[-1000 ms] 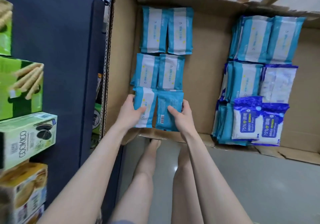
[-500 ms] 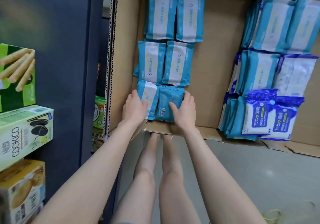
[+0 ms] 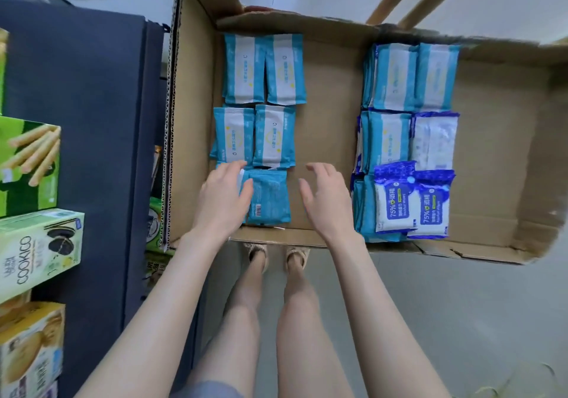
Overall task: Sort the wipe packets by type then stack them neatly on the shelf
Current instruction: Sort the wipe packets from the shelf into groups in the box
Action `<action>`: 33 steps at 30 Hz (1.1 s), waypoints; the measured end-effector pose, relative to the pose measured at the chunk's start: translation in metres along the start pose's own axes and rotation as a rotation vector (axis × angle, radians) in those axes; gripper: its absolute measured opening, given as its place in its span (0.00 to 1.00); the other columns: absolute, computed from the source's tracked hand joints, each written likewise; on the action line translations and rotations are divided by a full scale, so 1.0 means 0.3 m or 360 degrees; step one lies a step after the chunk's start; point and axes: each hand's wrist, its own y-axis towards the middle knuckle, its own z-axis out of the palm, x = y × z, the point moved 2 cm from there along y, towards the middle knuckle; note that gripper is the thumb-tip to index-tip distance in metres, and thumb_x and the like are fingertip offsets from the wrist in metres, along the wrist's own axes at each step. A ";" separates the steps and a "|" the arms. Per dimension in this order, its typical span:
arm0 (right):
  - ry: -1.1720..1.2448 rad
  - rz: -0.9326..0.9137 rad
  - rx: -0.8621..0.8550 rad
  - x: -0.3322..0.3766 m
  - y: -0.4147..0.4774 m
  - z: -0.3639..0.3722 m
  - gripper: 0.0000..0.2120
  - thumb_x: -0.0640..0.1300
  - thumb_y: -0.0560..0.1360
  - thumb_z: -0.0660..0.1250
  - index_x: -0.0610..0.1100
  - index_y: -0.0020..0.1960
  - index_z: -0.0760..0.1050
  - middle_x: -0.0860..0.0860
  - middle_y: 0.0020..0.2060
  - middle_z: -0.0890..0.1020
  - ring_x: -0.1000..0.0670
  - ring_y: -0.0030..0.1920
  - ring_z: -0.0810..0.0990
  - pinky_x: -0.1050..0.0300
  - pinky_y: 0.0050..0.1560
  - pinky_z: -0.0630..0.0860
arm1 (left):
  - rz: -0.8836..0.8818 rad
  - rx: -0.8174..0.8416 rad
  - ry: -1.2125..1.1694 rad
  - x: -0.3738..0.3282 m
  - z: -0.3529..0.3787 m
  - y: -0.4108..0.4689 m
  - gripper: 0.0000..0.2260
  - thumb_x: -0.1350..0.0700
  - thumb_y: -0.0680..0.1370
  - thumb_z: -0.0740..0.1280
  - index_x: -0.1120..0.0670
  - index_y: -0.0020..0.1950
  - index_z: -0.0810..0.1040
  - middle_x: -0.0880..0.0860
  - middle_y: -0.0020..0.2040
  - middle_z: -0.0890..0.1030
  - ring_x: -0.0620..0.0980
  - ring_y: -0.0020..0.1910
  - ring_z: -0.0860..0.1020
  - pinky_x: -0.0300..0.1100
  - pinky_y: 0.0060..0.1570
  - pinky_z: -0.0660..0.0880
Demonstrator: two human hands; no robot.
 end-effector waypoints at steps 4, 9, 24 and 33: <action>0.0063 0.0020 -0.0106 -0.079 -0.069 -0.128 0.15 0.42 0.78 0.62 0.39 0.64 0.73 0.45 0.61 0.75 0.43 0.60 0.72 0.52 0.61 0.67 | 0.0151 -0.0051 -0.0067 -0.141 0.034 -0.063 0.16 0.56 0.80 0.63 0.58 0.67 0.72 0.56 0.64 0.75 0.55 0.64 0.71 0.49 0.64 0.66; 0.0115 0.0067 -0.0157 -0.262 -0.172 -0.277 0.13 0.41 0.78 0.62 0.38 0.61 0.74 0.44 0.59 0.77 0.43 0.59 0.72 0.52 0.59 0.67 | 0.0211 -0.0027 -0.0141 -0.312 0.173 -0.148 0.15 0.56 0.79 0.63 0.59 0.64 0.74 0.56 0.60 0.77 0.56 0.61 0.73 0.53 0.62 0.69; 0.0137 0.0097 0.0120 -0.782 -0.183 -0.436 0.13 0.42 0.79 0.61 0.40 0.62 0.73 0.46 0.61 0.75 0.46 0.60 0.71 0.59 0.54 0.64 | -0.0296 -0.0109 -0.0464 -0.657 0.702 -0.286 0.16 0.60 0.78 0.65 0.59 0.65 0.72 0.56 0.59 0.75 0.52 0.59 0.73 0.41 0.57 0.67; 0.0299 0.0415 0.0122 -0.851 -0.056 -0.353 0.34 0.46 0.72 0.72 0.37 0.71 0.60 0.42 0.66 0.67 0.43 0.65 0.67 0.53 0.63 0.64 | -0.0720 -0.0301 -0.0365 -0.663 0.765 -0.137 0.29 0.47 0.73 0.71 0.58 0.68 0.65 0.56 0.65 0.67 0.55 0.64 0.66 0.46 0.60 0.65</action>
